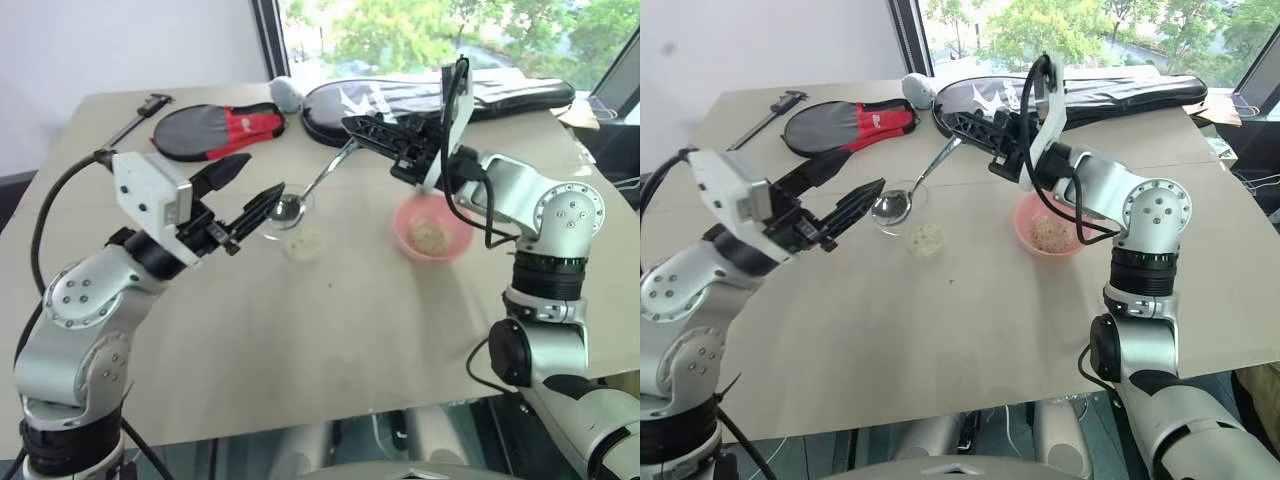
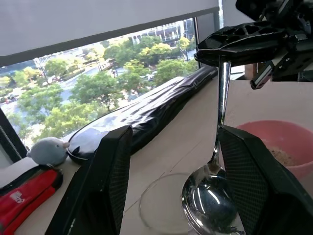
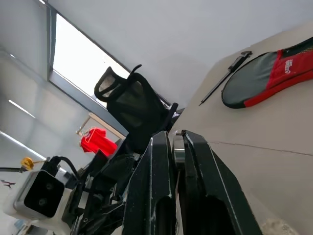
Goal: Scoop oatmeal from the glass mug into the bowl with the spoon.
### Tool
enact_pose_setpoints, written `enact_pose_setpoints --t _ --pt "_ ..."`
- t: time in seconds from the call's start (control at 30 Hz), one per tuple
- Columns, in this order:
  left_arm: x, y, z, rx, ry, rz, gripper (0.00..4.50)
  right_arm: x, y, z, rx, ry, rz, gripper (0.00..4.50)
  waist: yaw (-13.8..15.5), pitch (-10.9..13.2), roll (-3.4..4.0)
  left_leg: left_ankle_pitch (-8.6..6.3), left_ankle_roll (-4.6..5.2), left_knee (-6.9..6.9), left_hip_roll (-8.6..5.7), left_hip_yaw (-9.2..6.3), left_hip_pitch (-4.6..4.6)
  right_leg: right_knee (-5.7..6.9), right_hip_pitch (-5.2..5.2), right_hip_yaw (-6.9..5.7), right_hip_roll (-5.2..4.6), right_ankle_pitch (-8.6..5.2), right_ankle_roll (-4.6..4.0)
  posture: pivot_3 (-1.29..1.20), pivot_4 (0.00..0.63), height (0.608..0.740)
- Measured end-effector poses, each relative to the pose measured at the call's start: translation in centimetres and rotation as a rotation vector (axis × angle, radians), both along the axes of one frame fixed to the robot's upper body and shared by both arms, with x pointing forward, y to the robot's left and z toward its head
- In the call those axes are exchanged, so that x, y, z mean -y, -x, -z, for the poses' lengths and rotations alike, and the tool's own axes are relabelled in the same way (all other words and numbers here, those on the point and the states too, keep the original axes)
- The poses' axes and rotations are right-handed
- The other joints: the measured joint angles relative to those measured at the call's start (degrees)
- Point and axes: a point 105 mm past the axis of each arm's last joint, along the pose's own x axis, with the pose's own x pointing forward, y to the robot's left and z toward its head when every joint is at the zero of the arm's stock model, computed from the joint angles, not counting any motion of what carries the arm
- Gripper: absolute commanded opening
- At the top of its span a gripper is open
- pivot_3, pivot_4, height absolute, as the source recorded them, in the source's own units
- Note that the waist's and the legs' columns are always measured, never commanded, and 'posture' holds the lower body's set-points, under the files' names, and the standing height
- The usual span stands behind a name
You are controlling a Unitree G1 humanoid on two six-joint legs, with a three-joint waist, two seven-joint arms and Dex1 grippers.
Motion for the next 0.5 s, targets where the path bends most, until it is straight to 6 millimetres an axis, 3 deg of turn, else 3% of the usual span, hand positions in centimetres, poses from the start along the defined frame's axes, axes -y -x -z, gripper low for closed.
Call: enact_pose_setpoints --t 0.13,0.27,0.5 --pt "-1.3 0.8 -0.6 0.007 0.047 -0.030 2.83 -0.3 0.1 -0.1 -0.039 -0.029 -0.021 0.00 0.1 0.0 0.00 0.00 0.00 0.01 0.00 0.03 0.02 0.08 0.00 0.00 0.00 0.00 -0.01 0.00 0.150 0.740" --pt "-4.2 1.1 -1.5 0.050 0.089 -0.180 2.83 0.6 -0.4 -0.7 -0.069 -0.065 0.001 0.00 0.1 0.0 0.00 0.00 0.00 0.01 0.00 0.03 0.04 0.09 0.00 0.00 0.02 0.00 -0.01 0.00 0.150 0.740" --pt "-6.2 1.9 2.6 -0.079 0.165 -0.270 2.83 4.6 -1.5 -2.4 -0.087 -0.155 0.128 0.00 0.2 0.0 0.01 0.00 0.01 0.01 0.01 0.13 0.02 0.00 0.01 0.05 0.01 0.00 -0.01 0.00 0.150 0.740"
